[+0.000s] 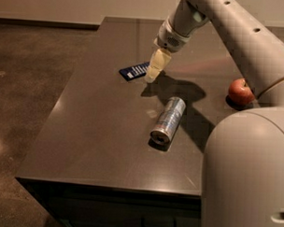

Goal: Move rxbar blueberry near apple

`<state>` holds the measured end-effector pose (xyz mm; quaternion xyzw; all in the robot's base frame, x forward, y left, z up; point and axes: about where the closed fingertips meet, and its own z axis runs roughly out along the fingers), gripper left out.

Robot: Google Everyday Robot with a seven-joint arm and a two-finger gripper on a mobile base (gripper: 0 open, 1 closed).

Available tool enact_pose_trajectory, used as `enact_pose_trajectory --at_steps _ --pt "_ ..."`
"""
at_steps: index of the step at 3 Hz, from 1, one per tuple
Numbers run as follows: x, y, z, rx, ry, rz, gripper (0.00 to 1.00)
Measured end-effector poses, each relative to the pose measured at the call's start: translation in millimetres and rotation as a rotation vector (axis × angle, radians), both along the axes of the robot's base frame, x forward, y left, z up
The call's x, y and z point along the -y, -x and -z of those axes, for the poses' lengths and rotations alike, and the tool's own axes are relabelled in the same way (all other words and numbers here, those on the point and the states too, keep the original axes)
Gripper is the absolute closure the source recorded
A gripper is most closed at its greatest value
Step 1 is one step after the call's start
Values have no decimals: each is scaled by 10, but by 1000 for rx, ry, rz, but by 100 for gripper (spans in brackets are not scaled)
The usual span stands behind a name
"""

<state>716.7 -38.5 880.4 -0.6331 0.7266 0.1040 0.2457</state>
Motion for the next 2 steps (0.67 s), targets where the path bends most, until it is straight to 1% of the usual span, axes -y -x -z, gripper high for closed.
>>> enact_pose_trajectory --at_steps 1,2 --pt "-121 -28 113 -17 6 31 0" --pt "-207 -82 193 -44 0 65 0"
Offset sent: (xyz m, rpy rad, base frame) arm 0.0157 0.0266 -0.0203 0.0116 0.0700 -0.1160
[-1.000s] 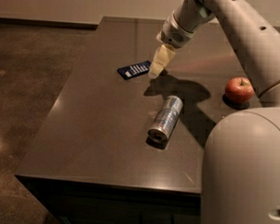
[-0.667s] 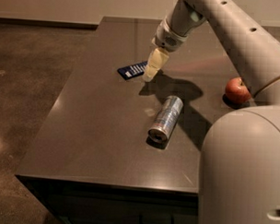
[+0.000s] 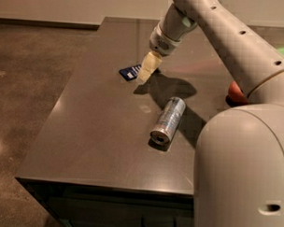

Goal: Move rxbar blueberry near apple

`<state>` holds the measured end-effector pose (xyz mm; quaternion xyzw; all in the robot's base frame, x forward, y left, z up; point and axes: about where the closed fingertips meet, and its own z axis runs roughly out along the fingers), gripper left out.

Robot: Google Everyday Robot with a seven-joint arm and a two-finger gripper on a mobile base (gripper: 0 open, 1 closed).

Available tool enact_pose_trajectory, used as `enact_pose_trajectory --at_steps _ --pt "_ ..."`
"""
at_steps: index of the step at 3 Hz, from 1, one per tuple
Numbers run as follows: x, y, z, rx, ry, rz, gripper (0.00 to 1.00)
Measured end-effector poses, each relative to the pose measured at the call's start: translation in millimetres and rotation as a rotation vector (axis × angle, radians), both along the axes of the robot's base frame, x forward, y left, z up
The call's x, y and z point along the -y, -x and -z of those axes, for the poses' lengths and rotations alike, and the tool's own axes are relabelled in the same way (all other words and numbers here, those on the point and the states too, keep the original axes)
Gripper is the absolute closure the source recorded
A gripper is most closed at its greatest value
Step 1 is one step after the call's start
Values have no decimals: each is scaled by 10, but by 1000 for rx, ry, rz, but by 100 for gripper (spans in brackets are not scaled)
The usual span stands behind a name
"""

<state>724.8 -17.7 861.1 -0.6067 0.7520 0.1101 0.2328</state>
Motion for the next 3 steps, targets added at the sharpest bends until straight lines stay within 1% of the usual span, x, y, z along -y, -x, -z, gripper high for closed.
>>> enact_pose_trajectory --at_steps 1,3 --pt "-108 -133 123 -35 4 33 0" --pt "-127 -174 223 -45 23 33 0"
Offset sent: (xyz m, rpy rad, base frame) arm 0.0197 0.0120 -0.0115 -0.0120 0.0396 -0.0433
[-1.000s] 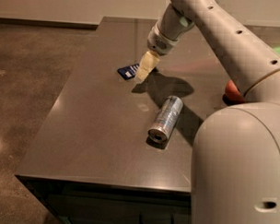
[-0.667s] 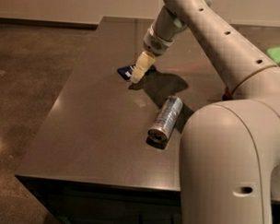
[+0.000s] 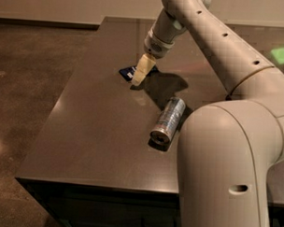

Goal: Move rxbar blueberry near apple

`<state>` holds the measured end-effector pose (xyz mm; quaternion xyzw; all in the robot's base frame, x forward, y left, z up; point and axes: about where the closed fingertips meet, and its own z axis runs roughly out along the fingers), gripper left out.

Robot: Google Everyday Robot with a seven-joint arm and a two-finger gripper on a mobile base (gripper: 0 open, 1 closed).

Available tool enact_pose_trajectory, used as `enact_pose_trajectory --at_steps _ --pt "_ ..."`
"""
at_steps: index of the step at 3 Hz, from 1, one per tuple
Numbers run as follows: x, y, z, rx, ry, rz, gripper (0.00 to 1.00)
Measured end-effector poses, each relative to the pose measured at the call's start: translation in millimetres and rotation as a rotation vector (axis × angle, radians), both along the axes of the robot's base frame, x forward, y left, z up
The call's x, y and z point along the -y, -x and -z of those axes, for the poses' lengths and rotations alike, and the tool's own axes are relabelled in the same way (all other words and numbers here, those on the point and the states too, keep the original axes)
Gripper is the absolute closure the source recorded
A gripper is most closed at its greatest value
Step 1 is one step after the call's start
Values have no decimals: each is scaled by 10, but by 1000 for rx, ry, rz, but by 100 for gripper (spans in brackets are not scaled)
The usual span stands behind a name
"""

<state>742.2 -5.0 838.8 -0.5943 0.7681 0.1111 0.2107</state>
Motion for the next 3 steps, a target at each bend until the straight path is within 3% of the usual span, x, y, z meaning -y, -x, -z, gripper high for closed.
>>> enact_pose_trajectory --at_steps 1,3 --pt "-6 -19 47 -8 19 -7 0" --pt "-7 -42 62 -22 47 -32 42"
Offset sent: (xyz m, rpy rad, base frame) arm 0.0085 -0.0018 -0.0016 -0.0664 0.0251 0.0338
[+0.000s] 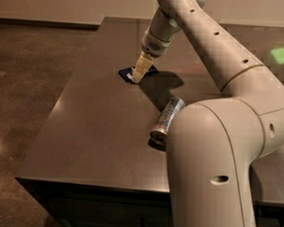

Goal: Move rxbar blueberry near apple

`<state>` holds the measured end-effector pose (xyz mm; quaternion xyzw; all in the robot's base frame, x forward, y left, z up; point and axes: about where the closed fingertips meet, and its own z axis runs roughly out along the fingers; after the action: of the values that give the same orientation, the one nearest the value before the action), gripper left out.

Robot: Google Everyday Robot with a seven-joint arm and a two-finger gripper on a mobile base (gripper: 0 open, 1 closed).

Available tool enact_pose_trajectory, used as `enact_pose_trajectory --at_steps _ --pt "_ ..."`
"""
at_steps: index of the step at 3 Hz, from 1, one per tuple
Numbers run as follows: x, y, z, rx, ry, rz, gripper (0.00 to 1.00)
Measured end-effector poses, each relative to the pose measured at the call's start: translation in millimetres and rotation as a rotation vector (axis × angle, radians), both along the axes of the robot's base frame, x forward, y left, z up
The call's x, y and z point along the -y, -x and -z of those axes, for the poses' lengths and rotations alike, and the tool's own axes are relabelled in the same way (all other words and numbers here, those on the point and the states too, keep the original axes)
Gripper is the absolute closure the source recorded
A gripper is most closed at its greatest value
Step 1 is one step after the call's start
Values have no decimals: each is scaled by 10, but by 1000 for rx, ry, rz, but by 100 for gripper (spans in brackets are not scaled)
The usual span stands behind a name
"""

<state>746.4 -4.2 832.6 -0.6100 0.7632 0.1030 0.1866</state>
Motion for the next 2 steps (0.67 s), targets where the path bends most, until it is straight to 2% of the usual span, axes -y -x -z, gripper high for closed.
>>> enact_pose_trajectory --at_steps 2 --pt "10 4 -63 0 -1 -2 87"
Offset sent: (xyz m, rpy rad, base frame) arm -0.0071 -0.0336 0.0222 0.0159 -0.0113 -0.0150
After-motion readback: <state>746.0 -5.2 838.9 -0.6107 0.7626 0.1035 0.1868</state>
